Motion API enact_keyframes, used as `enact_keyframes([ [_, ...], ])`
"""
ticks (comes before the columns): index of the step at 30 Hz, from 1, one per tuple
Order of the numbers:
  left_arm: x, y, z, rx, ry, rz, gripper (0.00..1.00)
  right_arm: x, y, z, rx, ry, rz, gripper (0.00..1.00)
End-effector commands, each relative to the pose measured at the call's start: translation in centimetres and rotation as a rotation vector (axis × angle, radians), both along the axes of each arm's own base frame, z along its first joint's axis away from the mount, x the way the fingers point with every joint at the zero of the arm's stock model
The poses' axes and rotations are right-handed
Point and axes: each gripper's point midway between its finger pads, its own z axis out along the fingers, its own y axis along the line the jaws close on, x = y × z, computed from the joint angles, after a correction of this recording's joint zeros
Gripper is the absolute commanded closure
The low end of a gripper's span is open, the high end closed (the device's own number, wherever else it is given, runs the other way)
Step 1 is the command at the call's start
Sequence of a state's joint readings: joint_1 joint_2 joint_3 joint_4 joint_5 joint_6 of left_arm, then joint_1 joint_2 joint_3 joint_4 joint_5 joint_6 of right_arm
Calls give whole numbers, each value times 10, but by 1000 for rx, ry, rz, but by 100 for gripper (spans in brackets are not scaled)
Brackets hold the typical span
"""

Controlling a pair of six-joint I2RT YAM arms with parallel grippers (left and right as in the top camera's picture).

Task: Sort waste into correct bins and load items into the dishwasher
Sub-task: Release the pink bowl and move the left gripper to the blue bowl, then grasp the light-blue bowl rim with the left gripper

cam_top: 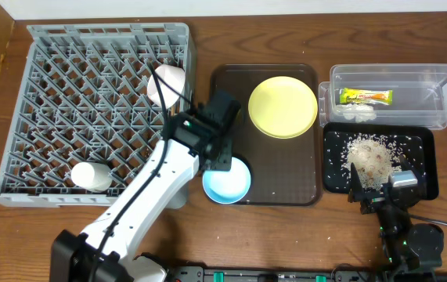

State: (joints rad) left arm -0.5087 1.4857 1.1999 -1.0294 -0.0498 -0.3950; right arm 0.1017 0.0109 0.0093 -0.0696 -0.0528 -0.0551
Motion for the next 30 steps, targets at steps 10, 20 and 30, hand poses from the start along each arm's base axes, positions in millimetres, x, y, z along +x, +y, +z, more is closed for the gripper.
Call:
enact_keyframes([
  [10, -22, 17, -95, 23, 24, 103, 47, -1, 3, -1, 14, 0, 12, 1],
  [20, -17, -67, -109, -391, 107, -7, 48, -1, 3, -1, 14, 0, 12, 1],
  [30, -20, -90, -125, -495, 175, -49, 71, -1, 3, -1, 14, 0, 12, 1],
])
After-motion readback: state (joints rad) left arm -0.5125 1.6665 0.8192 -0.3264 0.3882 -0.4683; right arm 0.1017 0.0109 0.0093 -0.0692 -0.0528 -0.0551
